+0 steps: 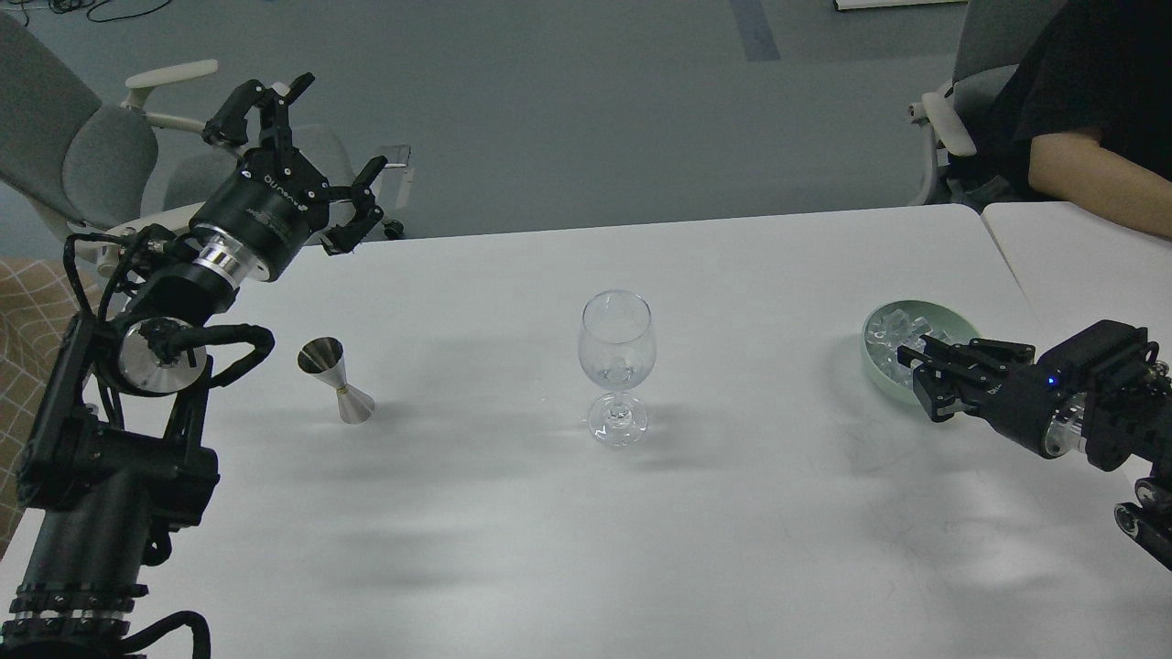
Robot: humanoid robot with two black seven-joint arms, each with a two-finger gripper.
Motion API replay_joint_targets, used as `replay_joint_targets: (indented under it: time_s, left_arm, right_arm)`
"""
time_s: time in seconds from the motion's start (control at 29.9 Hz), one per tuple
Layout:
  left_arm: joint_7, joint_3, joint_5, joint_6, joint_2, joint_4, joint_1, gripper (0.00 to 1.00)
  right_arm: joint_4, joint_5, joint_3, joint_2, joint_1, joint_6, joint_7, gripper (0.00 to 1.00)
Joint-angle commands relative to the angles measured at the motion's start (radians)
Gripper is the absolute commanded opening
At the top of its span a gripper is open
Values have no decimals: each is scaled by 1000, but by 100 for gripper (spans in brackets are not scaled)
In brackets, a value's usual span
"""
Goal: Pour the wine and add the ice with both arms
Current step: 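Lower the right gripper into the green bowl and grasp ice, then lift the ice with the right gripper and move it over the glass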
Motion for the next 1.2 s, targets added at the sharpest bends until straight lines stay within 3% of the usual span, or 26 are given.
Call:
replay_joint_targets:
  time_s: [0.0, 0.37, 0.63, 0.77, 0.94, 1.17]
  left_arm:
    - [1, 0, 0, 2, 0, -12, 7, 98]
    - [1, 2, 0, 6, -1, -14, 7, 98]
    - [1, 2, 0, 6, -6, -14, 6, 98]
    - [1, 2, 0, 6, -11, -14, 4, 98]
    - [1, 2, 0, 6, -11, -14, 4, 98]
    - [1, 2, 0, 3, -9, -14, 6, 98]
  right_arm:
    - [104, 14, 7, -87, 2, 0, 0, 0]
    - [540, 141, 64, -373, 3, 41, -2, 0]
    - [717, 150, 63, -393, 109, 141, 2, 0]
    - [746, 143, 56, -311, 188, 301, 2, 0]
    - [743, 98, 34, -165, 276, 420, -3, 0]
    - [705, -31, -58, -14, 351, 443, -8, 0]
